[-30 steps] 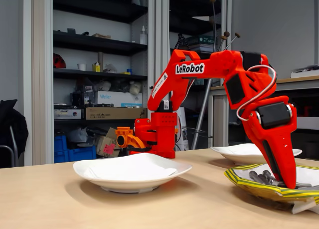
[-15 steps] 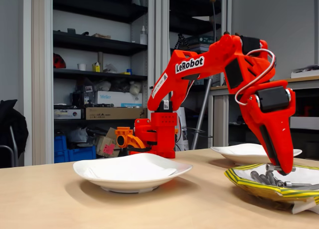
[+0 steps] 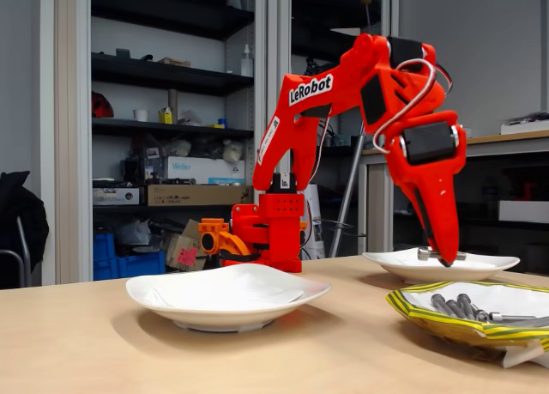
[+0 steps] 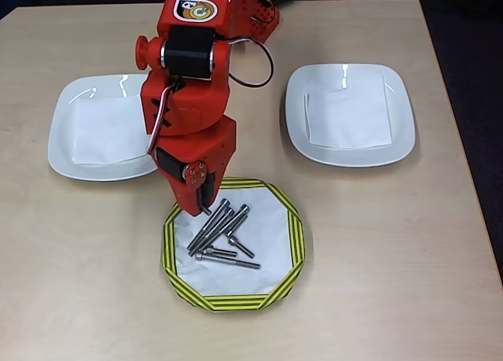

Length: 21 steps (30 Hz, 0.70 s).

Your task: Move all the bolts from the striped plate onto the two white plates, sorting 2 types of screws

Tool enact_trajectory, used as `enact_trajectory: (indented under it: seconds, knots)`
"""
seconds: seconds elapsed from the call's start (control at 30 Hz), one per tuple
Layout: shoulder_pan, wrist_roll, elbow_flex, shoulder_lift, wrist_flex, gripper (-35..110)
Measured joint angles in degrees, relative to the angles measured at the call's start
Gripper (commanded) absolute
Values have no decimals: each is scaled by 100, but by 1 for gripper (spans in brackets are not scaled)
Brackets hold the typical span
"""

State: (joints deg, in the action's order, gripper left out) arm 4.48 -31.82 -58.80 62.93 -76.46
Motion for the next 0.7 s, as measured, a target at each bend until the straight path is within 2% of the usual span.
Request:
enact_trajectory:
  seconds: [0.27,0.57,0.7]
  knots:
    - [-483,-791,-923,773,-246,0]
    - [-2065,-3533,-2136,1881,-853,0]
    - [-2751,-4790,-2769,2320,-554,0]
